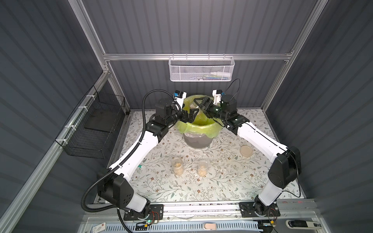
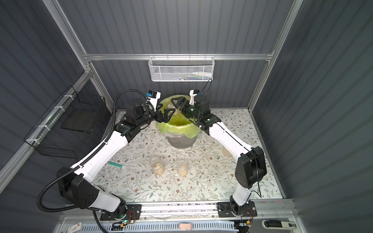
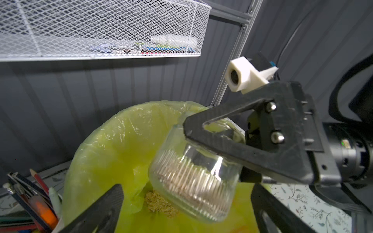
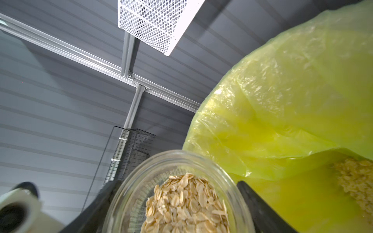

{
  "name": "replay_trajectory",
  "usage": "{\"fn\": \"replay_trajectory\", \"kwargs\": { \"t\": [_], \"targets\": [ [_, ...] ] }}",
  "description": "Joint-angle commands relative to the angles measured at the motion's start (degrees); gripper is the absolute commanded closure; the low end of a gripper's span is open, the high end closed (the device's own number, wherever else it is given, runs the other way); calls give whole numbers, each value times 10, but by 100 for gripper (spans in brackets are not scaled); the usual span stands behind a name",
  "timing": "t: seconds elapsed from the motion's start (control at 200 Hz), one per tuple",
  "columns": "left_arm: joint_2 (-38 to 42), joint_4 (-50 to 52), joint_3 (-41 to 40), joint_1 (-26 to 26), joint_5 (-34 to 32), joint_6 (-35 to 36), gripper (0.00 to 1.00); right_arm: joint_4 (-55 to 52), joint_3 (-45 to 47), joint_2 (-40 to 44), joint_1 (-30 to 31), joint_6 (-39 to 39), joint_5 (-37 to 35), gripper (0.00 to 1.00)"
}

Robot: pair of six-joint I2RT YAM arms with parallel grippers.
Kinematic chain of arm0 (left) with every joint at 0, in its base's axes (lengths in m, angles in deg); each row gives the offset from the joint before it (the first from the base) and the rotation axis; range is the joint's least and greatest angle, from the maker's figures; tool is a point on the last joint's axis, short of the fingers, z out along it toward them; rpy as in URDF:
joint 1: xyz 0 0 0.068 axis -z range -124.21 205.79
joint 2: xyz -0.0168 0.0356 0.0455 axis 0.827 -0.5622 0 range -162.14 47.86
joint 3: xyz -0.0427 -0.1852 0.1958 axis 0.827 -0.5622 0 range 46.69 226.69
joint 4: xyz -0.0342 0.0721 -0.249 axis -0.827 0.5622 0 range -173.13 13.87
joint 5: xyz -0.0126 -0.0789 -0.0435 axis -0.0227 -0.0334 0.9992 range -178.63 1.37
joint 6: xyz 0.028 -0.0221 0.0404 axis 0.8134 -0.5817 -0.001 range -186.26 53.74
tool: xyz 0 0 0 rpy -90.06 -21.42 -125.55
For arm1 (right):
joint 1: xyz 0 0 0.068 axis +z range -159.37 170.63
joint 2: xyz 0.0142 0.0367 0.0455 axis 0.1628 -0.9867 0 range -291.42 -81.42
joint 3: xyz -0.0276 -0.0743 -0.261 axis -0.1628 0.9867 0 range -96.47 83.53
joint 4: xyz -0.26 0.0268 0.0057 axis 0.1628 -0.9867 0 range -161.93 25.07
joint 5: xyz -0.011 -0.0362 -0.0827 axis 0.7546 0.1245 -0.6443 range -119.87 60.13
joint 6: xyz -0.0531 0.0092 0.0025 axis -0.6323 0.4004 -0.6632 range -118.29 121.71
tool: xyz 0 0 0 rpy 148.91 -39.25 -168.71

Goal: Empty expired oatmeal from jars
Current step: Pour the expired oatmeal into the trash bin.

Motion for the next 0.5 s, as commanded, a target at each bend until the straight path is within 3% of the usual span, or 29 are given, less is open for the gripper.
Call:
{"fn": "replay_trajectory", "kwargs": {
  "t": [0.0,0.225,0.495],
  "targets": [
    [6,-21,-8,2,-30,-115,0,34,-16,31,-1,39,0,51],
    [21,-78,-73,4,-54,-210,0,38,-11,39,1,73,2,52],
    [33,-151,-117,15,-57,-262,0,46,17,49,4,103,-9,54]
  ]
}}
